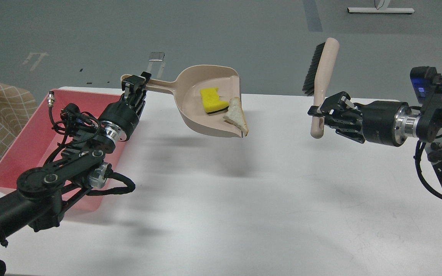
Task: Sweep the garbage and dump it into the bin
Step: 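Lift the dustpan with the left gripper over the pink bin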
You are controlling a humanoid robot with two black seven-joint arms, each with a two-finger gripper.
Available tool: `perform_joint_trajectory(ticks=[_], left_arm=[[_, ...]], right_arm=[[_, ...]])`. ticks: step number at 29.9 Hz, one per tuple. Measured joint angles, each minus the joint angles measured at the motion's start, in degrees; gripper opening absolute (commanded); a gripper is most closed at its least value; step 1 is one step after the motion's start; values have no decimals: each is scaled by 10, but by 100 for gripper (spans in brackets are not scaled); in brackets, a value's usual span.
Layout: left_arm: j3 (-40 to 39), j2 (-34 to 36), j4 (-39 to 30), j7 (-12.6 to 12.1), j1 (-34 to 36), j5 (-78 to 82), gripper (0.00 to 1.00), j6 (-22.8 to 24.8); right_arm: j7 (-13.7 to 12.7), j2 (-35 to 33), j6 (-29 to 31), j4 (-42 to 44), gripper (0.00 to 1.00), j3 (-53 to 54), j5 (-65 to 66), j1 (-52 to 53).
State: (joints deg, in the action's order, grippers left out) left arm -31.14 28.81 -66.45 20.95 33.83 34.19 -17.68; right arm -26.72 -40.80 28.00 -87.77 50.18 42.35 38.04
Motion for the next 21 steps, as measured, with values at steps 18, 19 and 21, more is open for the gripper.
perform_joint_trajectory(ticks=[18,19,21], left_arm=[[-18,98,-41,1,8,-31,0,47],[-18,109,-48,1,7,-35,0,50],[-18,137,-64,1,5,-43,0,56]], right_arm=[[1,2,0,11,0,6,0,-36],[1,3,0,11,0,6,0,-36],[1,4,0,11,0,6,1,-36]])
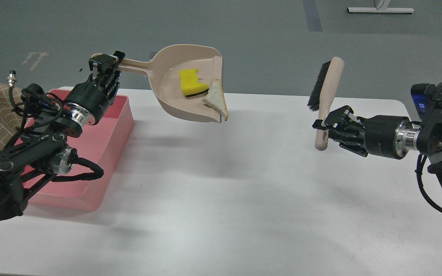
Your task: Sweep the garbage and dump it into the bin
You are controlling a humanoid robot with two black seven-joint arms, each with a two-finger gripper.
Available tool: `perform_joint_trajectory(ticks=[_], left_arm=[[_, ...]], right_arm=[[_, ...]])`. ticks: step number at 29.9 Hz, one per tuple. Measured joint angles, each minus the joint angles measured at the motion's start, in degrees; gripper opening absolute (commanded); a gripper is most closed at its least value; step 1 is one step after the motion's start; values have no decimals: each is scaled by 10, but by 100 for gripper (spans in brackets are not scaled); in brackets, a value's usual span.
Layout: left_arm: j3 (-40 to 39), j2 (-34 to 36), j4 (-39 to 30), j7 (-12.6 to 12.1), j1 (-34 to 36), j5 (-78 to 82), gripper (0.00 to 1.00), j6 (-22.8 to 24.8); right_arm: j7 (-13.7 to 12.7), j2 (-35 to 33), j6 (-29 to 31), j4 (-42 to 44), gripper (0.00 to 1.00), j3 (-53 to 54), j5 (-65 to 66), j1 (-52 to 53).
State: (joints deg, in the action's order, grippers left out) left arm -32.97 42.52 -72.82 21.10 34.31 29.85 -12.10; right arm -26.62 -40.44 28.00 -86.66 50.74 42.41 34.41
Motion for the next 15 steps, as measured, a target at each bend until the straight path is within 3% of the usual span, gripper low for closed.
perform_joint_trajectory(ticks=[10,15], left_arm=[[-5,111,-60,1,-5,-49,0,26],[-5,159,-66,17,-14,-51,0,52]], right_arm=[[-1,1,0,1,0,0,0,-4],[-1,1,0,4,0,0,0,-9]])
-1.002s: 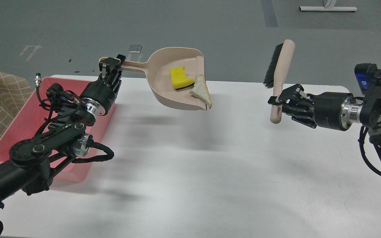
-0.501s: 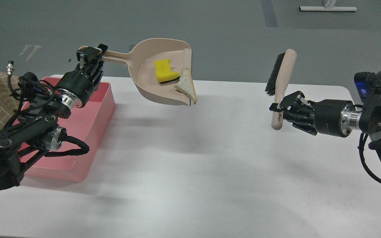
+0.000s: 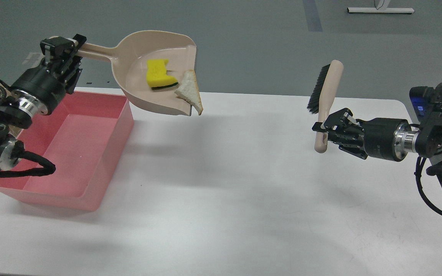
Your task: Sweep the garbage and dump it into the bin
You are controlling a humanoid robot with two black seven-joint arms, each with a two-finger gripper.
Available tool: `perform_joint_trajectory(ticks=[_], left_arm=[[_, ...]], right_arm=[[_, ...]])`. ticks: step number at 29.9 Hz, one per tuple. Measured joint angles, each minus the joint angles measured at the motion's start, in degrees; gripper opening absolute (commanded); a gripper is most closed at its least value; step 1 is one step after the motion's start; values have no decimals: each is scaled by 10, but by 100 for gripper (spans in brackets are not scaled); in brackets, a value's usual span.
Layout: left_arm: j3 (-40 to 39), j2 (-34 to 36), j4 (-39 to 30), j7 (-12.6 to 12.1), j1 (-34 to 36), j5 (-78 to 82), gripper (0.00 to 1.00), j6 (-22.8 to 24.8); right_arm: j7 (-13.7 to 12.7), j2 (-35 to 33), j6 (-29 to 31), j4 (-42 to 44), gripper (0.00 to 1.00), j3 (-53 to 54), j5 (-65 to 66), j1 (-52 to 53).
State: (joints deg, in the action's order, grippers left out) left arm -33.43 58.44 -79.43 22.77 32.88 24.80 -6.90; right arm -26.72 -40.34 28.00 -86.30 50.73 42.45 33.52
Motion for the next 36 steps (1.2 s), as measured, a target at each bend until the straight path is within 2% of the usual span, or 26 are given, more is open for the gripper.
perform_joint_trajectory(ticks=[10,16,36], left_arm=[[1,73,6,37,-24,-14,0,47],[4,96,20,50,-38,-26,0,67],[9,66,30,52,-46,-32,0,65]], right_arm=[[0,0,0,5,0,0,0,-3],[0,1,0,3,0,-1,0,-3],[-3,6,0,-3,0,0,0,-4]])
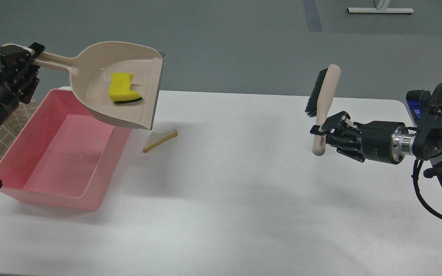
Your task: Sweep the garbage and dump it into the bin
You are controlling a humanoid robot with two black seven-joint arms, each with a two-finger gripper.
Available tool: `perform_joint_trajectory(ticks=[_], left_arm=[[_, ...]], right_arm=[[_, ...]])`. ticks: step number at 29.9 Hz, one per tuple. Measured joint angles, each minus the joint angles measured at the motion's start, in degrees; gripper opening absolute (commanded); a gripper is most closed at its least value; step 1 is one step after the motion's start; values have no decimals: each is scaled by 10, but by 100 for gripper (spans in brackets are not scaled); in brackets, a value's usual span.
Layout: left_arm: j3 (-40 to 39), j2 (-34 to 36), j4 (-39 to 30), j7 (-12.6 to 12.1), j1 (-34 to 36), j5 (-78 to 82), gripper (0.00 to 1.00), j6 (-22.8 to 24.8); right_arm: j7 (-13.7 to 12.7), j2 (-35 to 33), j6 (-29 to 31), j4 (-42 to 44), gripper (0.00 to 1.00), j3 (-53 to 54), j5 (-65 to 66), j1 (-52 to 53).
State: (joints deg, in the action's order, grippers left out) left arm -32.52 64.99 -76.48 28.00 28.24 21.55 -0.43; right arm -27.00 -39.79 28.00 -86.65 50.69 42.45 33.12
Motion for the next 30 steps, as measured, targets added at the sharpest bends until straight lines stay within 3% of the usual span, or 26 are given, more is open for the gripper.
perform_joint_trajectory(ticks=[10,30], left_arm=[[1,-48,0,0,10,8,0,-12],[15,-218,6,0,9,121,0,-34]], right_arm=[[-1,-14,0,-2,0,-5,0,-3],[-2,-69,0,-2,2,-41,3,-18]])
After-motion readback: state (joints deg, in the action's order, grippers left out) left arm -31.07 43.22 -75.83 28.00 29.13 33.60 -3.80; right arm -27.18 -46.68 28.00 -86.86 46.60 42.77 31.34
